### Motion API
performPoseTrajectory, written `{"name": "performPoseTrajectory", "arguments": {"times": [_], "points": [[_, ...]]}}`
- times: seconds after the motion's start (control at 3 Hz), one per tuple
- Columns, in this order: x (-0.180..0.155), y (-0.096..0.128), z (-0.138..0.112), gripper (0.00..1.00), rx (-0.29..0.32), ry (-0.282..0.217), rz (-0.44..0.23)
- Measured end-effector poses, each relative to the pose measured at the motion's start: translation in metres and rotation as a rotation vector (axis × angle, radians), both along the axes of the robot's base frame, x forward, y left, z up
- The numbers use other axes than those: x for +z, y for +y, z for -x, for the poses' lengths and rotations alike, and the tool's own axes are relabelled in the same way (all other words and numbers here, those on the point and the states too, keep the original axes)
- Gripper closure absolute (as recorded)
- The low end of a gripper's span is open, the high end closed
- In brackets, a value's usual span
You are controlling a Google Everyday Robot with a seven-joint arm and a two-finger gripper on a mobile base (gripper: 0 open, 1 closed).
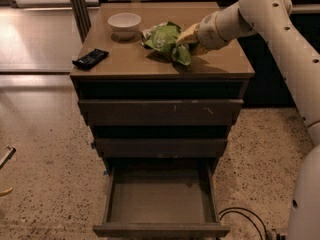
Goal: Pick green rice chip bag from bottom drawer and place on counter
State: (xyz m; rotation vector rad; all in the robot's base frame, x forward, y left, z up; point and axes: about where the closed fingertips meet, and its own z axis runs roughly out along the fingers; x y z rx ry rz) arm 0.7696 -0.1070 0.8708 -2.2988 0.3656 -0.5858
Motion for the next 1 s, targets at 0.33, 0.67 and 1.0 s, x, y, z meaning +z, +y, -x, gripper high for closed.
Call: {"name": "performPoseTrajectory", "arguments": {"times": [0.33,0.67,1.0], "points": [[0.0015,-0.0065,0.0039,0.12,-0.013,0.0,0.005],[0.0015,-0.0065,0.0039,0.0,-0.013,0.0,0.005],[0.0015,-0.0064,0.0039,0.0,-0.013,0.0,0.005]]}}
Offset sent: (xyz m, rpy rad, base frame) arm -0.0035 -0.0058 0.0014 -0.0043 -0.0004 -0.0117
